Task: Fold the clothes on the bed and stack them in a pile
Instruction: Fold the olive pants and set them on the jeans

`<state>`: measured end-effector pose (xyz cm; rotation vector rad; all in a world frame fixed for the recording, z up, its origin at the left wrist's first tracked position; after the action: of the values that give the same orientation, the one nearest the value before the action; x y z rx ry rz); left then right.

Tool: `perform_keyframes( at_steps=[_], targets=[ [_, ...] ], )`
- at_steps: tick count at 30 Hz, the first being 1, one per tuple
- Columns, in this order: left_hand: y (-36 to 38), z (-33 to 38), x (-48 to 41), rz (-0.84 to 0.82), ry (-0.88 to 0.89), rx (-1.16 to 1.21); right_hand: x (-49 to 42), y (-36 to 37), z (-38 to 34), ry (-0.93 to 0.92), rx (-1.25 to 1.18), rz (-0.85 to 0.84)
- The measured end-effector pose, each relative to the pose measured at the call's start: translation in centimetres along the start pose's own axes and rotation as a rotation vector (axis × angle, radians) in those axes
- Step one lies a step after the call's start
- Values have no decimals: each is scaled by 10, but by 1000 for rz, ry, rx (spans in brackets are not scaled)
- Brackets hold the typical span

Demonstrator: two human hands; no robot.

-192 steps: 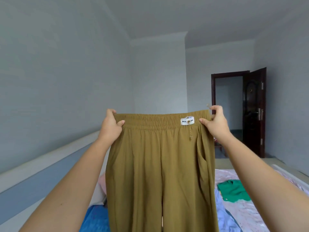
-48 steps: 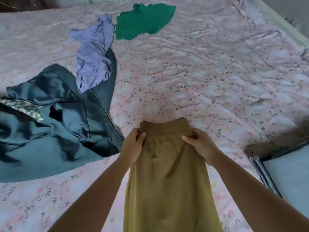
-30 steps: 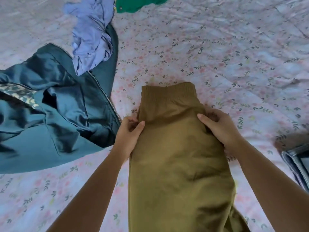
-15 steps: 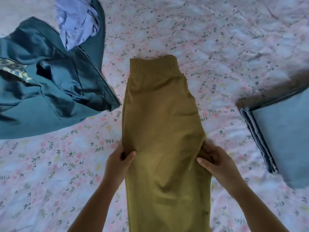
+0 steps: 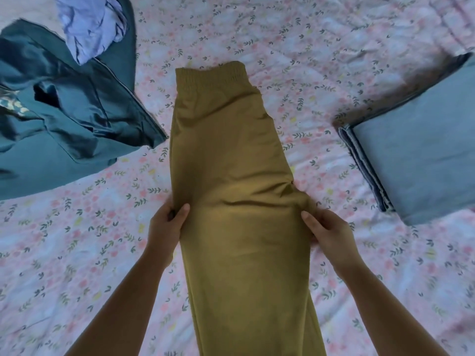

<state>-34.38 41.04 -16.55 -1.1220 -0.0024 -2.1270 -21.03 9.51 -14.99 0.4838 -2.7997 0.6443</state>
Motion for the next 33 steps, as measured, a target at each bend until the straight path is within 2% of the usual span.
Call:
perform_keyframes(
  at_steps=[3, 8, 15, 19, 22, 26, 30, 33],
  targets=[
    [0, -5, 5, 3, -10, 17, 2, 5, -2, 43, -50, 30],
    [3, -7, 7, -10, -13, 62, -1, 18, -5, 152, -394, 205],
    [4, -21, -1, -32, -126, 200, 25, 15, 7, 162, -590, 424],
    [6, -23, -2, -46, -155, 232, 25, 20, 11, 156, -664, 394],
    [5, -24, -3, -51, -154, 240, 16, 27, 4, 166, -688, 238],
    [8, -22, -3, -62, -128, 262, 1, 33, -6, 146, -572, 47],
    [6, -25, -3, -69, -151, 286, 1, 23, 0, 114, -587, 157],
    [2, -25, -3, -68, -158, 277, 8, 22, 8, 121, -621, 174]
  ],
)
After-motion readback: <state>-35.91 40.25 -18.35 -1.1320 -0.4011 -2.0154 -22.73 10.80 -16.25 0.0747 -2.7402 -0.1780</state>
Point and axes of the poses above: each hand's wrist, its own x-axis away from the middle knuckle, its own y-axis out of the palm, z = x × y, the point moved 9 cm from there along -x, towards the middle knuckle, and after that the axes turned 15 degrees about -y, right-handed, at the moved point
